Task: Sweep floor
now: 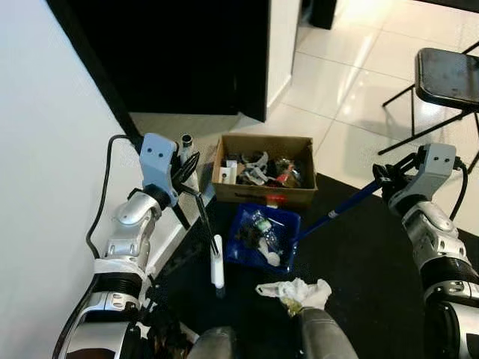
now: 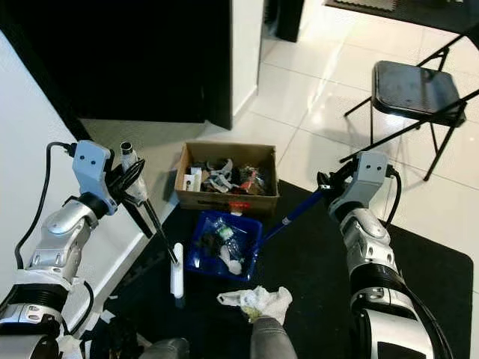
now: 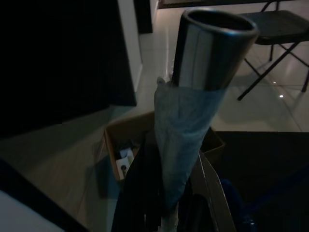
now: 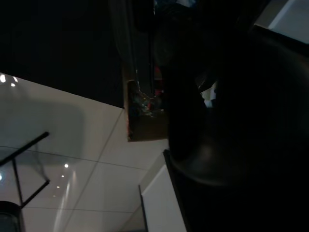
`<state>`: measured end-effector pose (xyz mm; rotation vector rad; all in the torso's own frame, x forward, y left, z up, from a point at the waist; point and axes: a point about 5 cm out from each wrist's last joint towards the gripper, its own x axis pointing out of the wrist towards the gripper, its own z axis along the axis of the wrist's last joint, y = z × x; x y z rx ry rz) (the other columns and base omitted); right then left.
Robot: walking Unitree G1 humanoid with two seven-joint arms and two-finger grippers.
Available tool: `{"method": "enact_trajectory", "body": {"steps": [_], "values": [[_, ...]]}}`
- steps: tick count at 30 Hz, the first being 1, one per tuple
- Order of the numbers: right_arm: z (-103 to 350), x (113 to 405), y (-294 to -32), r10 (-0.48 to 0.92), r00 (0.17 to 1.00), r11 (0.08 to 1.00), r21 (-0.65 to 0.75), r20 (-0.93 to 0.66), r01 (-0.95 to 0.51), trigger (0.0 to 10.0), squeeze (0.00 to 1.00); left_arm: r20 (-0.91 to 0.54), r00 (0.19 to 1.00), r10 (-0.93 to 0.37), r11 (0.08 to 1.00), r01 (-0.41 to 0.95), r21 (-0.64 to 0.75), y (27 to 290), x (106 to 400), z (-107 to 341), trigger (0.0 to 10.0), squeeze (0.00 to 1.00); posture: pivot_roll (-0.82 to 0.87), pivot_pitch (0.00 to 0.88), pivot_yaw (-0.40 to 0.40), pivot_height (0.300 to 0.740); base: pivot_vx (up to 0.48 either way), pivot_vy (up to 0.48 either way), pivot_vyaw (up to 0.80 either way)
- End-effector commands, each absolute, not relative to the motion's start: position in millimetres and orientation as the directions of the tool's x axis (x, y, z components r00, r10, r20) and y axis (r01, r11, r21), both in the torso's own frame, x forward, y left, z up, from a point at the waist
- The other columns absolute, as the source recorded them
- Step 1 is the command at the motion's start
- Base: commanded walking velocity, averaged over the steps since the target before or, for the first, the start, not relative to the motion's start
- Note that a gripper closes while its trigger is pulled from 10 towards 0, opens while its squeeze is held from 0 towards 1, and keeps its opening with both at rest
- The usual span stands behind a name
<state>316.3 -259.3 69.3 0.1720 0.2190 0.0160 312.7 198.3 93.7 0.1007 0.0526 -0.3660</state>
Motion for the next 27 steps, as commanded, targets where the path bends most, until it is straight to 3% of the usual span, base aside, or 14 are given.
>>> {"method": "enact_trajectory", "body": {"steps": [1,18,22,27], "values": [[80.8,320.1,-264.3,0.021,0.987,0.988,0.153,-0.160,0.004,10.0,0.00,-0.070,0.943,-0.326,0.941,0.330,0.070,202.3,314.8,95.4,10.0,0.00,0.00,0.003,0.038,0.740,0.000,0.000,0.00],[74.0,318.2,-257.6,0.057,0.979,0.993,0.111,-0.194,-0.035,10.0,0.00,-0.086,0.953,-0.290,0.957,0.290,-0.014,196.3,312.0,85.4,10.0,0.00,0.00,0.008,0.031,0.740,0.000,0.000,0.00],[91.9,321.1,-261.0,-0.017,1.000,0.971,0.237,0.000,0.017,10.0,0.00,-0.075,0.956,-0.282,0.959,0.282,-0.014,198.8,312.3,88.3,10.0,0.00,0.00,0.008,0.029,0.740,0.000,0.000,0.00],[103.3,321.9,-258.0,-0.020,0.995,0.978,0.210,0.093,0.000,10.0,0.00,-0.074,0.958,-0.278,0.960,0.278,-0.012,201.2,312.6,89.3,10.0,0.00,0.01,0.009,0.033,0.740,0.000,0.000,0.00]]}}
